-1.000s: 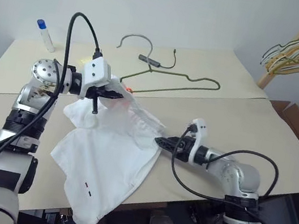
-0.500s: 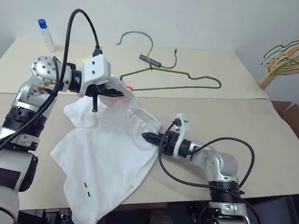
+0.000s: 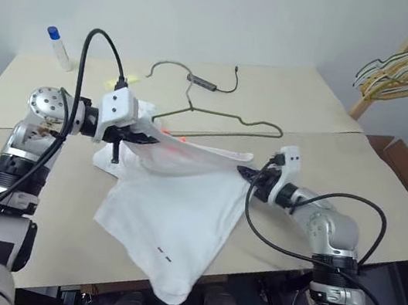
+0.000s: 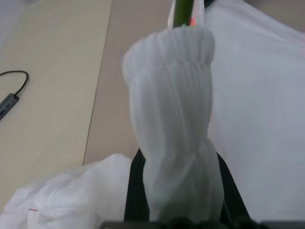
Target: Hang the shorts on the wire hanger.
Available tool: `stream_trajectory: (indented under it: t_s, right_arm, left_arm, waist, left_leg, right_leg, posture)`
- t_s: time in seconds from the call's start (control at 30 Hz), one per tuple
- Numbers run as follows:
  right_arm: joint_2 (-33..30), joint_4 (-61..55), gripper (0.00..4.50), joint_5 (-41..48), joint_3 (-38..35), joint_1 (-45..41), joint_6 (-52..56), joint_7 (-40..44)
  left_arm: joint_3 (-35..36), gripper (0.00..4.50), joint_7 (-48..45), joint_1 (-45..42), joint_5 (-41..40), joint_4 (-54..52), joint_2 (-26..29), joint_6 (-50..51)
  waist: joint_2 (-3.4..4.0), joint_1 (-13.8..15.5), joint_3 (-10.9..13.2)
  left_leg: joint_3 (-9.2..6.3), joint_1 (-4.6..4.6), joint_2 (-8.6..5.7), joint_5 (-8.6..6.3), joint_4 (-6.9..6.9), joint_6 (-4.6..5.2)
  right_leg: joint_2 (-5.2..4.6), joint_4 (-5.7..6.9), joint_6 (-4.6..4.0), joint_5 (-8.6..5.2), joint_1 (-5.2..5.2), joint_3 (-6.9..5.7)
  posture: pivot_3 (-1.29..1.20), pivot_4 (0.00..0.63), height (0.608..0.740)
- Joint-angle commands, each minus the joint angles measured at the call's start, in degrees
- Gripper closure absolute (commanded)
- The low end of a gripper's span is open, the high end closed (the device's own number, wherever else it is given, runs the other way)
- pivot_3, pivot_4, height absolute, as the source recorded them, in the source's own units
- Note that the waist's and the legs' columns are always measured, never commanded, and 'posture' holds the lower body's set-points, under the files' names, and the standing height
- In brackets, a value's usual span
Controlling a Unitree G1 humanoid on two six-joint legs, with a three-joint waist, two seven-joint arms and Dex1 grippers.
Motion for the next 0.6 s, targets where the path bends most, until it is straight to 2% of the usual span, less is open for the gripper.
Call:
stream_trajectory:
  t_s: [0.03, 0.27, 0.6]
  right_arm:
    - [-4.2, -1.4, 4.49, -0.8, -5.0, -0.9, -1.4, -2.1]
    - [-8.6, -0.4, 4.49, 0.2, -6.8, -1.9, -1.6, -1.8]
    - [-11.0, -0.2, 4.49, 1.4, -8.9, -1.1, -2.8, -3.1]
  left_arm:
    - [1.9, 4.50, 0.9, 0.8, 1.3, -0.2, 3.7, -0.3]
    - [0.2, 4.50, 2.8, 2.9, 4.5, 0.6, 6.0, -0.6]
    - [1.0, 4.50, 6.8, 5.8, 4.9, 0.5, 8.8, 4.4]
  waist:
    - [0.00, -0.2, 0.0]
    - [0.00, -0.7, 0.0]
    - [0.00, -0.9, 0.0]
  left_leg:
    - [0.00, 0.00, 0.00, 0.00, 0.00, 0.00]
    - [0.00, -0.06, 0.03, 0.00, 0.00, 0.00]
    - [0.01, -0.02, 0.11, 0.00, -0.02, 0.01]
  right_leg:
    - [0.00, -0.01, 0.00, 0.00, 0.00, 0.00]
    - [-0.06, -0.04, 0.00, 0.00, 0.00, -0.01]
    - [0.02, -0.02, 0.00, 0.00, 0.00, 0.00]
  posture:
    - [-0.19, 0.000, 0.740]
    - [-0.20, 0.000, 0.740]
    - [-0.21, 0.000, 0.740]
